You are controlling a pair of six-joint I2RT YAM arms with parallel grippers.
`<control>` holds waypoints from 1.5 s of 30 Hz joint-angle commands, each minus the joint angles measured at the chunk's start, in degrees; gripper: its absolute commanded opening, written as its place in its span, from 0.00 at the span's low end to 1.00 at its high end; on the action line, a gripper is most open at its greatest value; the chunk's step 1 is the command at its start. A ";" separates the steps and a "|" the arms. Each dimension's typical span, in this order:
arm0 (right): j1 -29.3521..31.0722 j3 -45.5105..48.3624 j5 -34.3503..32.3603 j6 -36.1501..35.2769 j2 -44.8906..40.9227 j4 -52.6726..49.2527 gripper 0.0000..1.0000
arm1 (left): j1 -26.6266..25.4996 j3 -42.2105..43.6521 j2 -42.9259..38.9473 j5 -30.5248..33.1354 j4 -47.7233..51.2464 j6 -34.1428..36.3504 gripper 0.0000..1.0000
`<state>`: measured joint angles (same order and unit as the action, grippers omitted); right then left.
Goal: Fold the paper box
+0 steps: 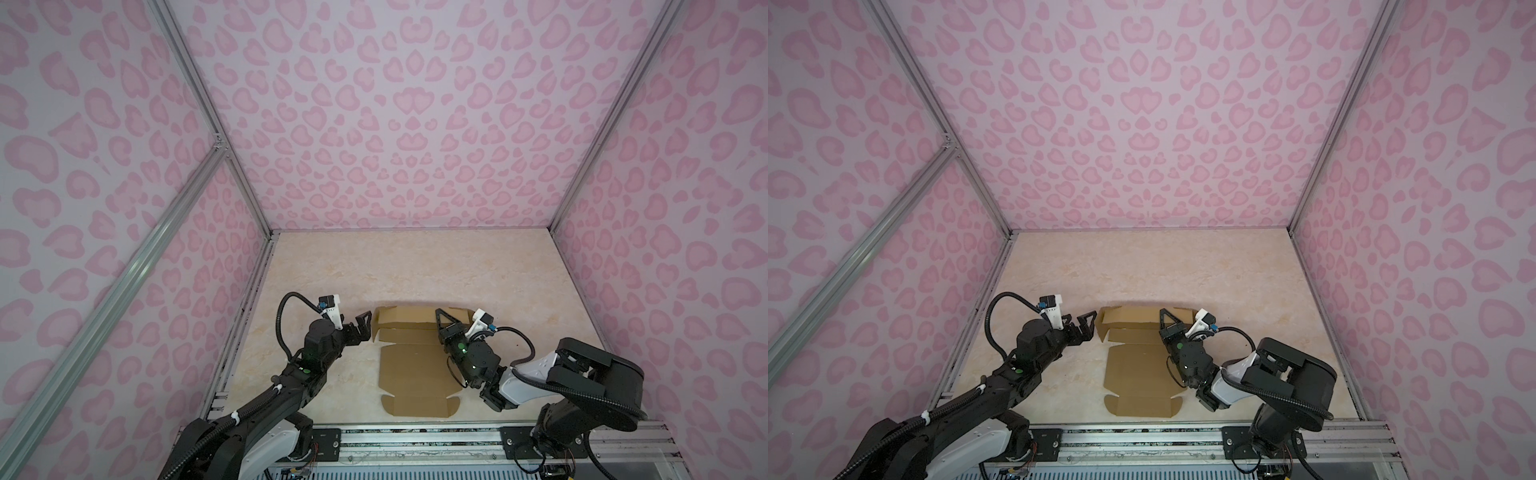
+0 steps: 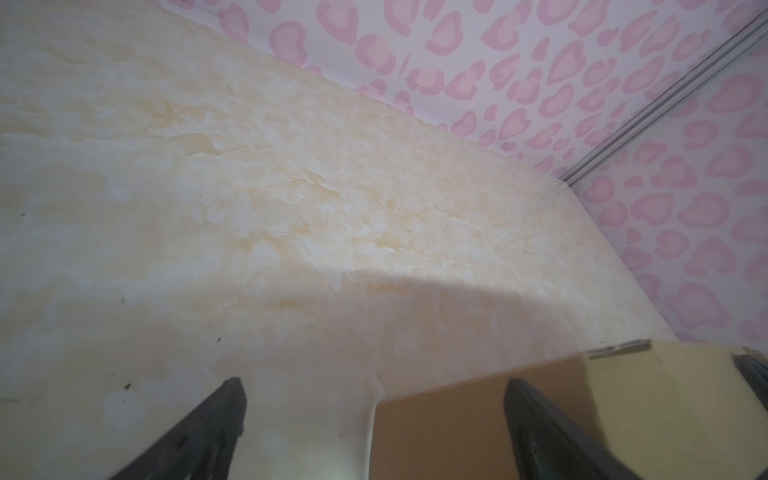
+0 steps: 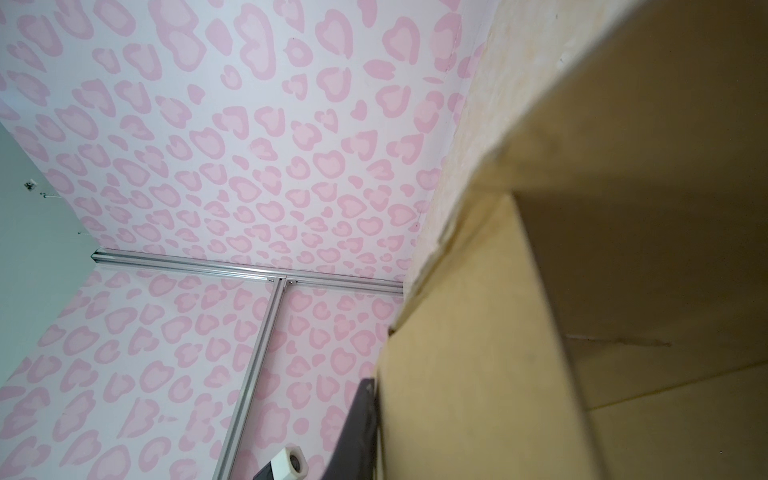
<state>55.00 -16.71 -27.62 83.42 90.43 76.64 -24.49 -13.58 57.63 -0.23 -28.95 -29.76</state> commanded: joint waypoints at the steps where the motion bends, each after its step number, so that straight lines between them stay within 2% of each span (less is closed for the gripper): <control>1: -0.46 0.03 1.41 0.32 0.16 -1.97 0.12 | -0.03 0.86 0.90 -5.94 -7.95 1.10 1.00; 6: -0.91 -0.53 2.84 0.51 -0.60 -3.94 0.11 | -0.04 0.27 3.89 -11.45 -10.04 1.46 0.97; 13: -1.72 -0.38 4.05 0.02 -2.25 -5.89 0.12 | -0.81 2.13 2.43 -12.83 -11.92 1.28 0.97; 24: -1.94 -0.49 8.73 -0.36 -0.42 -2.02 0.12 | -2.67 4.44 2.25 -16.19 -15.08 1.62 0.97; 29: -1.88 -1.00 11.08 -1.16 -0.48 -2.79 0.12 | -3.61 4.88 0.30 -16.38 -15.26 1.63 0.97; 38: -0.88 -1.03 10.54 -2.00 -0.49 -3.84 0.13 | -4.51 5.52 1.19 -16.94 -15.98 1.72 0.97; 45: -0.71 -0.65 10.06 -1.23 0.97 -1.72 0.08 | -5.03 6.54 -1.21 -16.99 -15.70 1.97 0.97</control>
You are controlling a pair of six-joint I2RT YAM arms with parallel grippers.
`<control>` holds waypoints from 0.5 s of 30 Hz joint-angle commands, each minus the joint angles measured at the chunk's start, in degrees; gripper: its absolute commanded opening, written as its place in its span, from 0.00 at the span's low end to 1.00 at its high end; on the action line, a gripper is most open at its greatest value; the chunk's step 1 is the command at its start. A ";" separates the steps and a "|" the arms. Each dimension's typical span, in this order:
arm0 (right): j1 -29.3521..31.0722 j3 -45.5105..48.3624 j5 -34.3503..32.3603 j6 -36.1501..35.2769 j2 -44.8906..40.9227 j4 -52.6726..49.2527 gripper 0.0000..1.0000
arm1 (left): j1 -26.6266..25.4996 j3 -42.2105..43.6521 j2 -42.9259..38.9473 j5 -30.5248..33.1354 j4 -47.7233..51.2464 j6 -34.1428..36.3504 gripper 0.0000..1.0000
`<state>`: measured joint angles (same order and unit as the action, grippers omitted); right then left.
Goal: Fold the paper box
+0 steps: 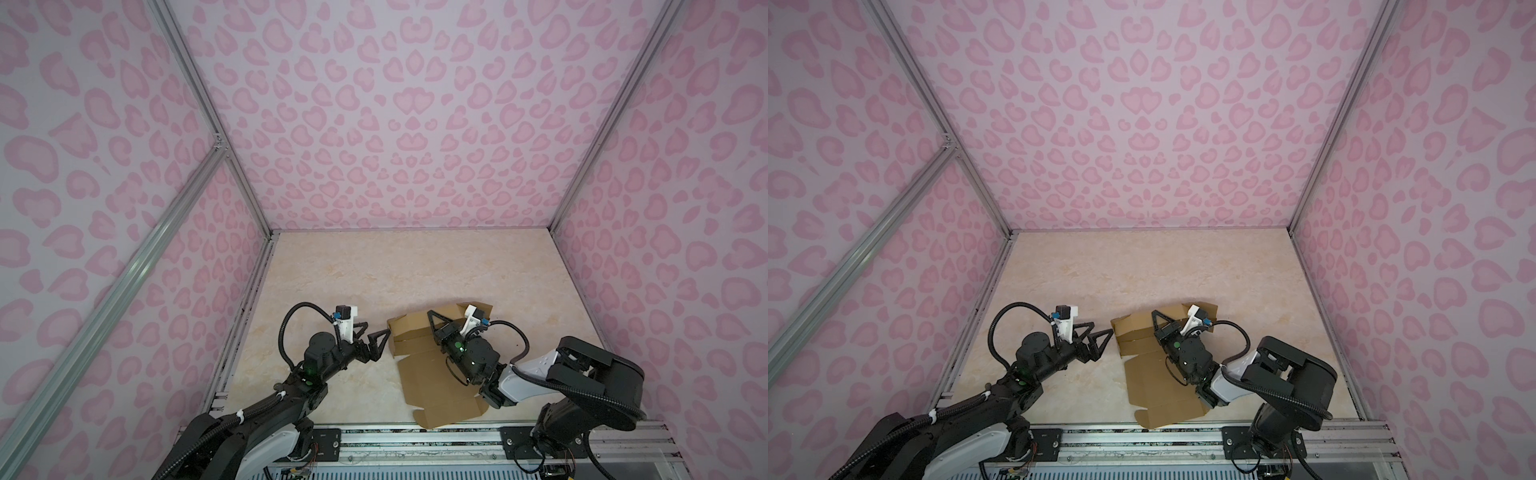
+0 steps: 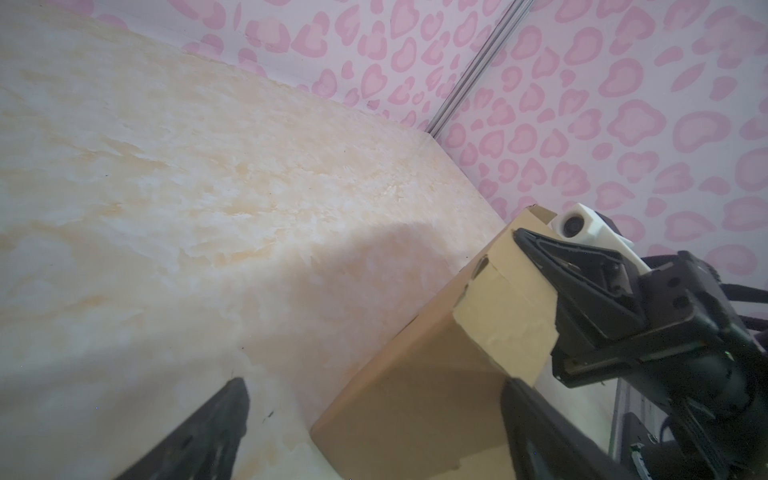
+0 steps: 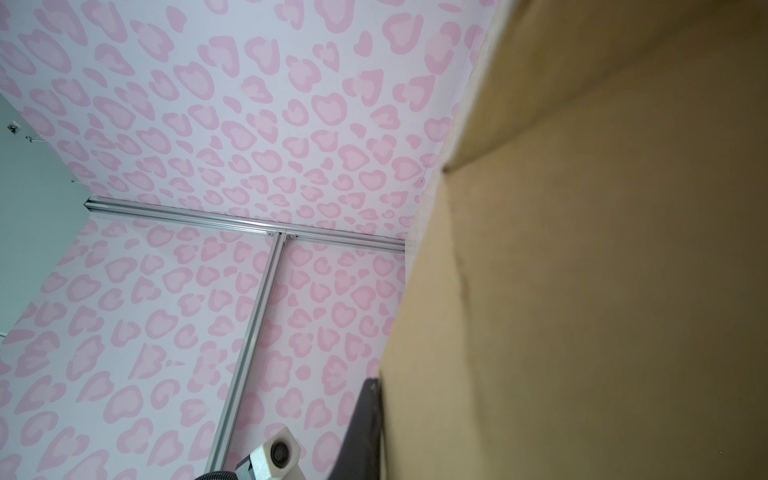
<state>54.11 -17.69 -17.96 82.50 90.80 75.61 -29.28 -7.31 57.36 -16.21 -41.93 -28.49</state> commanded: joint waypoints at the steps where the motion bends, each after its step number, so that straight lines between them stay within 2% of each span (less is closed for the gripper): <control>1: 0.08 0.46 0.21 -0.28 0.47 -0.81 0.08 | -0.47 0.43 -1.30 -0.78 -2.60 0.85 0.97; 8: -1.10 1.47 0.02 -0.58 -2.24 -3.24 0.08 | -1.29 1.20 -4.47 3.64 -0.20 2.93 0.97; 12: -2.63 2.11 1.45 -0.56 -4.48 -5.59 0.08 | -1.40 3.49 -8.47 10.21 -0.39 4.79 0.98; 15: -2.89 2.06 1.98 -1.08 -6.02 -7.88 0.08 | -1.48 3.84 -8.24 13.38 -1.10 7.36 0.97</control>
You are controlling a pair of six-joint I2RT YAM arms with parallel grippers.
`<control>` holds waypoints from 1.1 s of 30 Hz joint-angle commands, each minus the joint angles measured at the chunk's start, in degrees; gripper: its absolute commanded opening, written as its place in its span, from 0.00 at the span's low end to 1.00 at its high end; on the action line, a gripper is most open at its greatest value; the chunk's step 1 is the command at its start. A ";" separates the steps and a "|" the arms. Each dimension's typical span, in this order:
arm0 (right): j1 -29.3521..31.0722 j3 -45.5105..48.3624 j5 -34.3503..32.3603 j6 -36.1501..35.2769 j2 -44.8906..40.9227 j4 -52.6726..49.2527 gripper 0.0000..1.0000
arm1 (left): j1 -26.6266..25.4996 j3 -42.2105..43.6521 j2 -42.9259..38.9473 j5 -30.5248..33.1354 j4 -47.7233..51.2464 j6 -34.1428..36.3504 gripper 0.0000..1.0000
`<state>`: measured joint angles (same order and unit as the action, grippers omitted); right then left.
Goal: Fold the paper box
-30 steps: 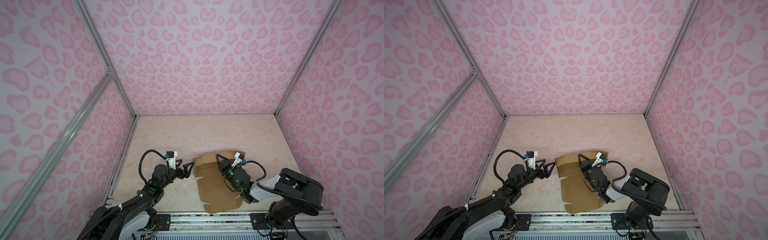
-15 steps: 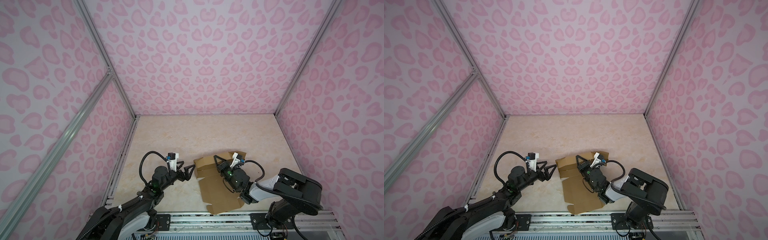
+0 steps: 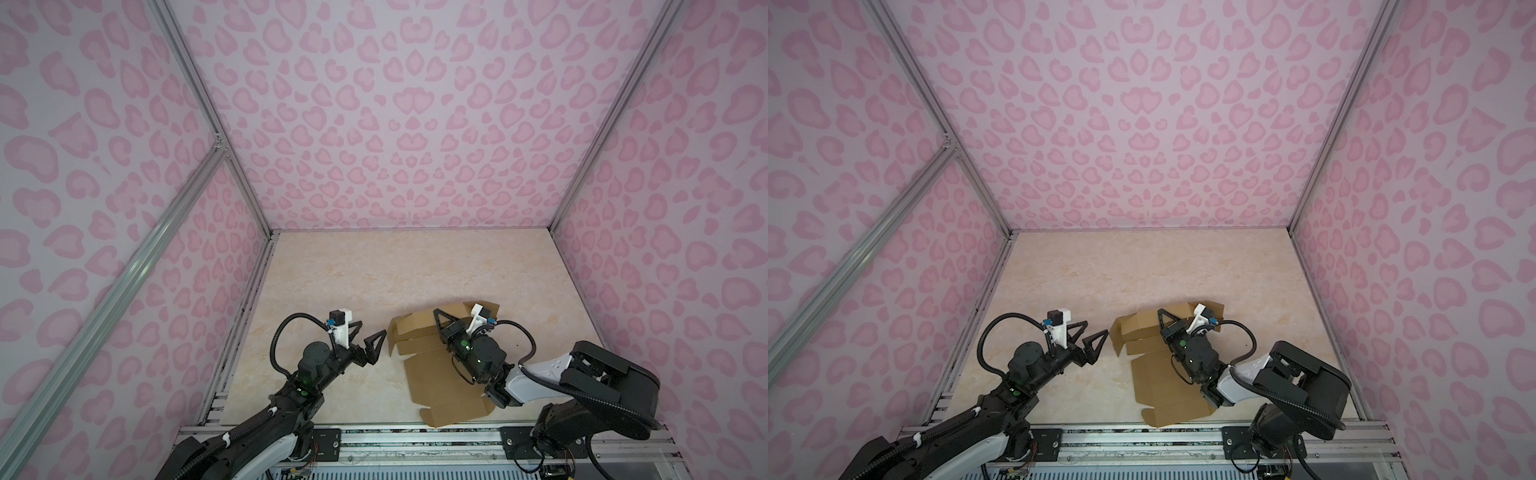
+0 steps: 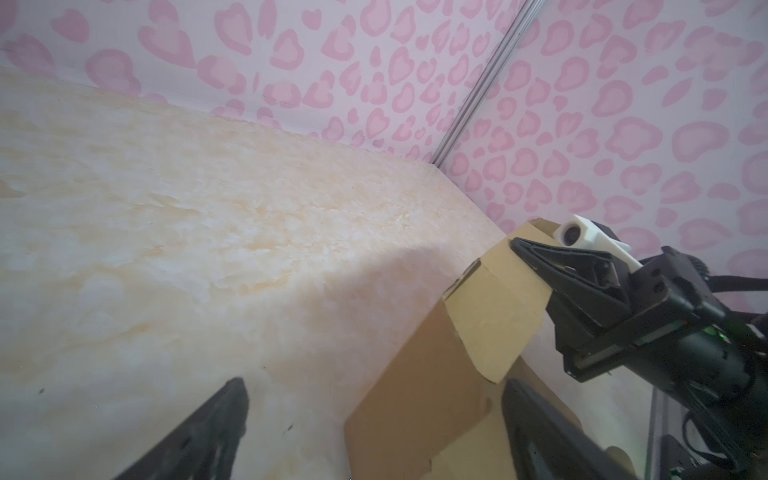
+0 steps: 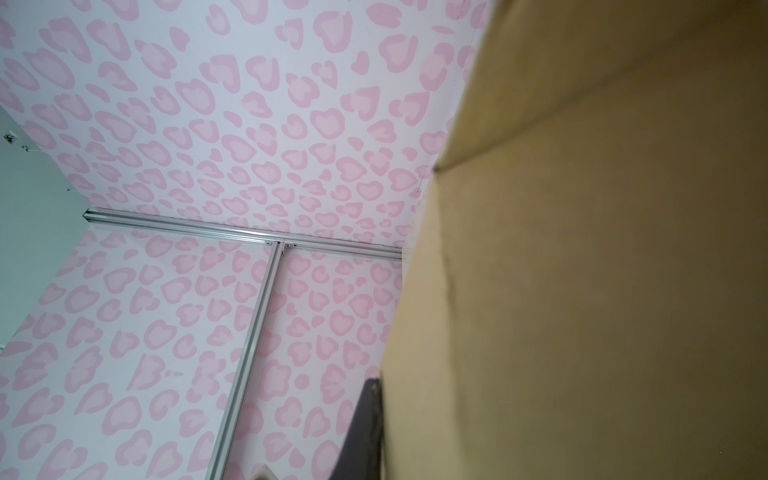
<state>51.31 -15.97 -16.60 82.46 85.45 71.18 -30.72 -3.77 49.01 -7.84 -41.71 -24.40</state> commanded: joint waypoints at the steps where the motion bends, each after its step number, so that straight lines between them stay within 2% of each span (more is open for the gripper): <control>1: -0.14 0.34 0.84 -1.20 -0.89 -3.59 0.08 | -0.04 -0.06 1.00 5.65 -1.31 3.94 0.96; 5: -0.32 0.64 1.66 -1.07 -1.47 -3.51 0.08 | -0.04 -3.39 7.42 9.19 -0.03 7.14 0.93; 8: -0.63 1.14 2.07 -0.96 -1.90 -3.72 0.08 | -0.04 -4.93 11.97 7.57 -1.26 9.18 0.88; 13: -0.86 1.60 2.73 -0.66 -1.78 -2.97 0.08 | -0.09 -5.71 17.16 6.40 -3.56 10.75 0.86; 25: -1.18 1.86 3.59 -0.34 -1.54 -2.99 0.07 | -4.62 -10.33 24.33 2.74 -5.44 16.43 0.85; 33: -1.39 2.78 3.67 0.33 -0.39 -0.88 0.07 | -6.92 -7.77 23.60 3.31 -6.57 17.37 0.85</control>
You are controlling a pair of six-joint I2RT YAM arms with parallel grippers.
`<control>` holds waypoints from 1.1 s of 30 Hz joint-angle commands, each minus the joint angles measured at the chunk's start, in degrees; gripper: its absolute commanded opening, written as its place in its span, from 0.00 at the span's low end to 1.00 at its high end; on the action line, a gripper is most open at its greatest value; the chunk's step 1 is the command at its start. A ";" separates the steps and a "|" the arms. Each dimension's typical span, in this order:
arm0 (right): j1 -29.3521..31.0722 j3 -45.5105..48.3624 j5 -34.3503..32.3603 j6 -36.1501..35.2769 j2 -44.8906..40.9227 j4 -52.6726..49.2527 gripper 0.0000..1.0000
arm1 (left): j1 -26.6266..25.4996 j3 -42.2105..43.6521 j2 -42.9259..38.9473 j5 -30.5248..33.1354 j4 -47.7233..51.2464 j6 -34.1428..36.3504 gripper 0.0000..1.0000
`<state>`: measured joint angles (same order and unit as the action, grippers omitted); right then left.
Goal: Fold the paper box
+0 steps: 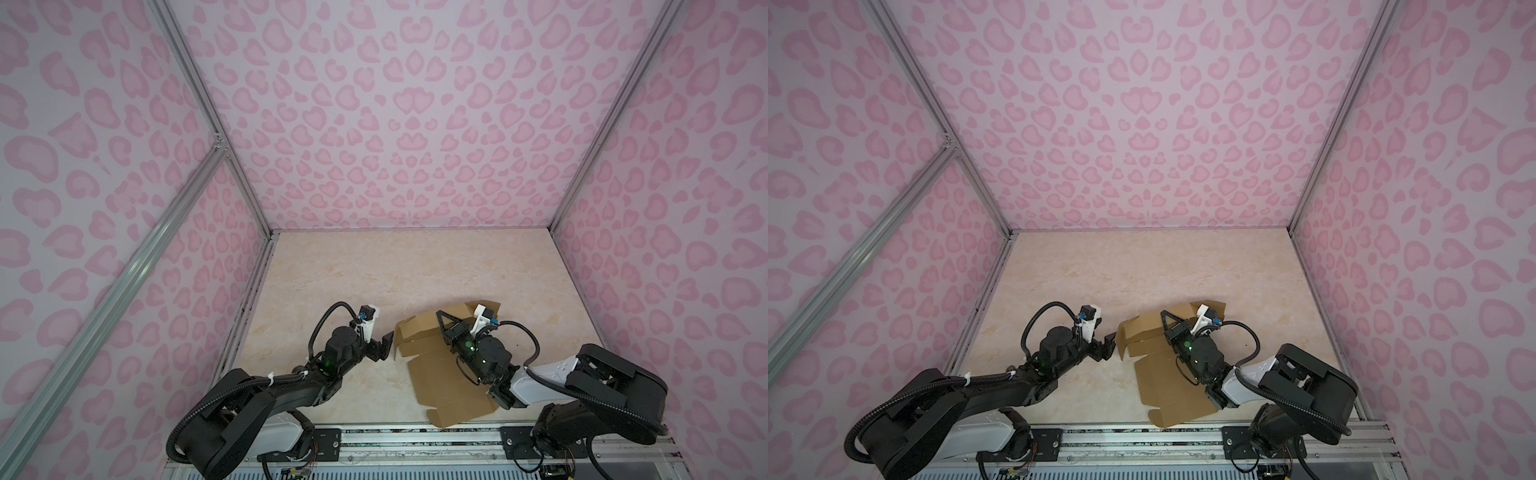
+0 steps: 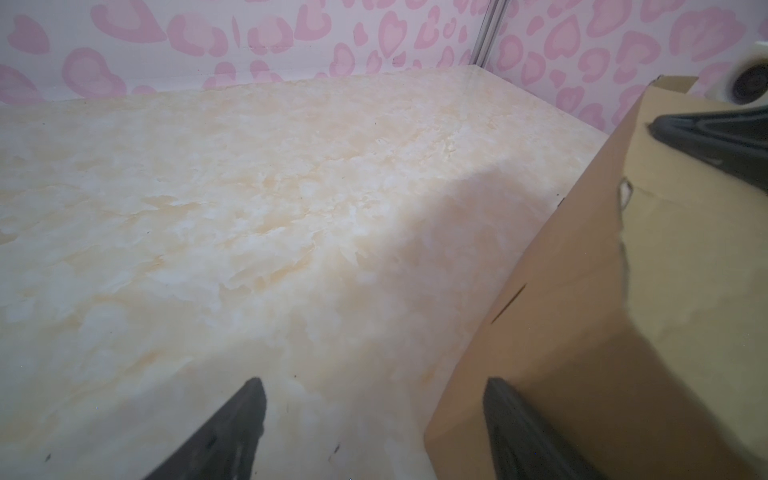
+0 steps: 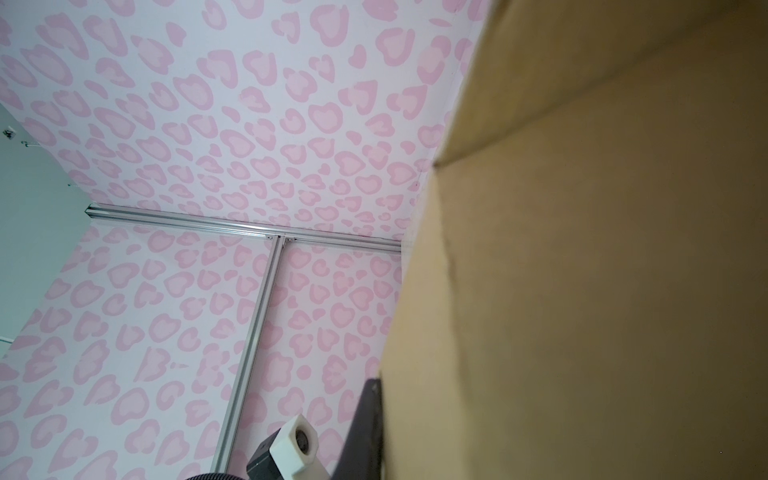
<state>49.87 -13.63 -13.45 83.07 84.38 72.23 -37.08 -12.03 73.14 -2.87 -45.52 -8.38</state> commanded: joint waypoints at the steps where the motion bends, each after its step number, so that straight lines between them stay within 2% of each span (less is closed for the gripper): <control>1: 0.05 0.51 0.62 -0.27 0.69 -1.83 0.07 | -0.93 0.52 -0.68 -1.73 -2.99 1.43 0.85; 6: 0.06 0.95 0.62 -0.29 0.78 -1.49 0.07 | -2.51 -0.78 -1.14 -3.19 -2.20 1.26 0.85; 15: 0.30 2.03 1.05 -2.02 -0.77 0.02 0.07 | -6.94 -1.00 -1.16 0.27 -1.94 2.13 0.86; 27: 0.41 7.05 3.01 -4.57 -3.57 5.40 0.06 | -7.17 1.55 -5.35 4.27 -1.24 4.58 0.89; 33: 0.05 8.89 4.94 -3.95 -3.30 8.19 0.06 | -7.35 1.54 -4.91 2.06 -1.03 6.66 0.88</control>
<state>50.02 -5.45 -11.20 80.31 80.90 80.14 -44.27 -10.44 67.92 0.34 -44.66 -3.86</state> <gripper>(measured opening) 0.066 0.885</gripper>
